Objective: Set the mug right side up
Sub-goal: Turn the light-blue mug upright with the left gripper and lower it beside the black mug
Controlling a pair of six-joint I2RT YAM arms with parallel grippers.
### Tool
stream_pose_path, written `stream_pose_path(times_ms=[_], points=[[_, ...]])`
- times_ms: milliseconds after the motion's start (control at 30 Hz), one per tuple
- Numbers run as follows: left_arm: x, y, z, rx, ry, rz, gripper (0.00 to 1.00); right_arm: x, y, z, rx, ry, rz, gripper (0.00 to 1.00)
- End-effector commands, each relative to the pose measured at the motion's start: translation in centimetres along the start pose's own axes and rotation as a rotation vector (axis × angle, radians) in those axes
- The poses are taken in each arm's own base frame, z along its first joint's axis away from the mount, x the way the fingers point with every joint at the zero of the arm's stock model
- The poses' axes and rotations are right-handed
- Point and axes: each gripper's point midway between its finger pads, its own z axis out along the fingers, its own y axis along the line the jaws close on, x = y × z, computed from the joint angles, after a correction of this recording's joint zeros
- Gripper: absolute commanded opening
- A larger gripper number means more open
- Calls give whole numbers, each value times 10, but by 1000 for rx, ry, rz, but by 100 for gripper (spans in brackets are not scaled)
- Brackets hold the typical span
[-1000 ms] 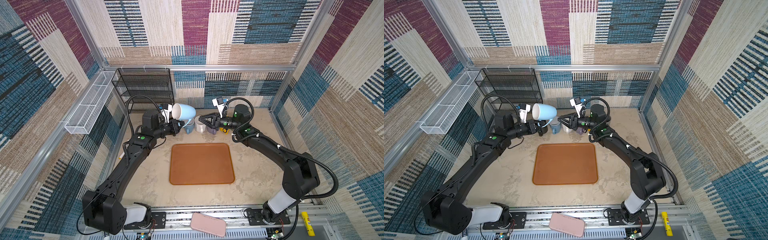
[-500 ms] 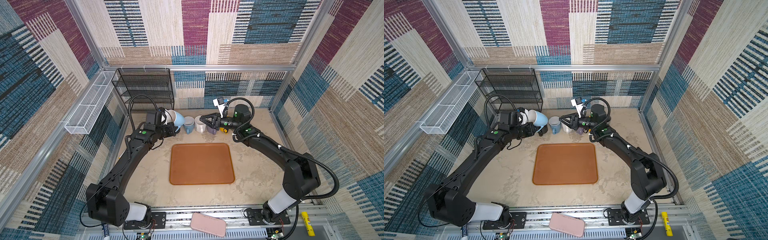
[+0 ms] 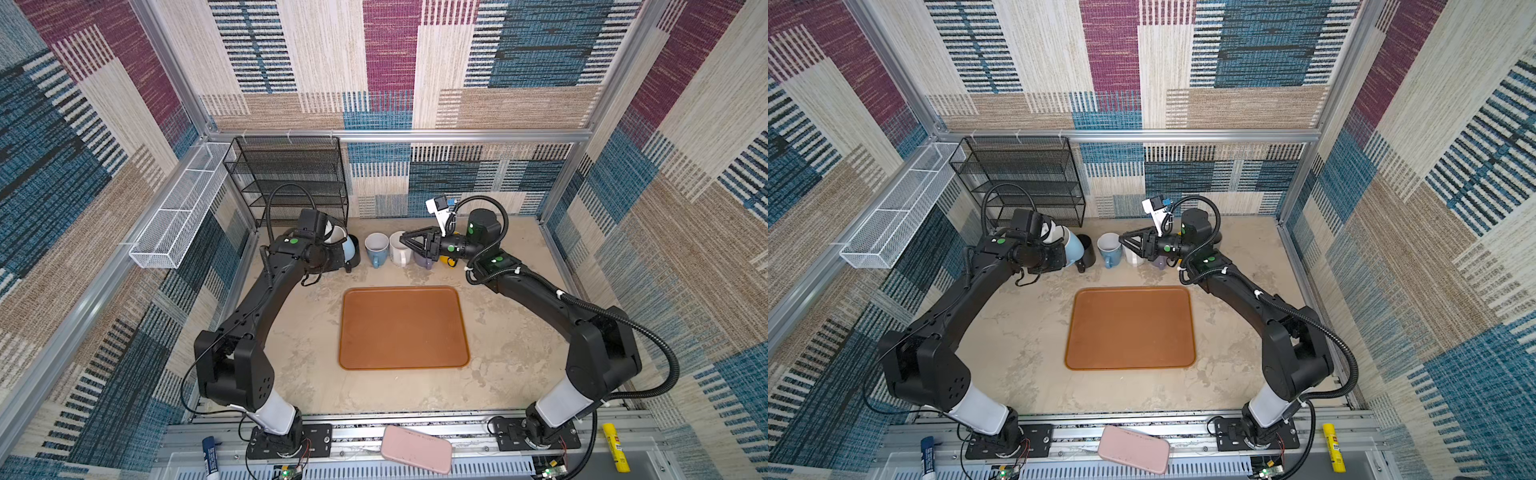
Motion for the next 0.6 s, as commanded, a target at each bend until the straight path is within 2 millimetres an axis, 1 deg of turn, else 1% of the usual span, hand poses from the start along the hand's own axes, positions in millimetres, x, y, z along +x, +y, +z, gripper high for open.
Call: stream_pose_path(times_ms=[0, 367, 567], points=[[-1, 14, 2, -68, 25, 36, 0, -5, 2, -1, 6, -13, -22, 35], [-9, 46, 19, -156, 70, 27, 0, -3, -3, -1, 16, -8, -22, 35], [-11, 69, 31, -236, 119, 31, 0, -3, -4, -1, 15, -9, -21, 34]])
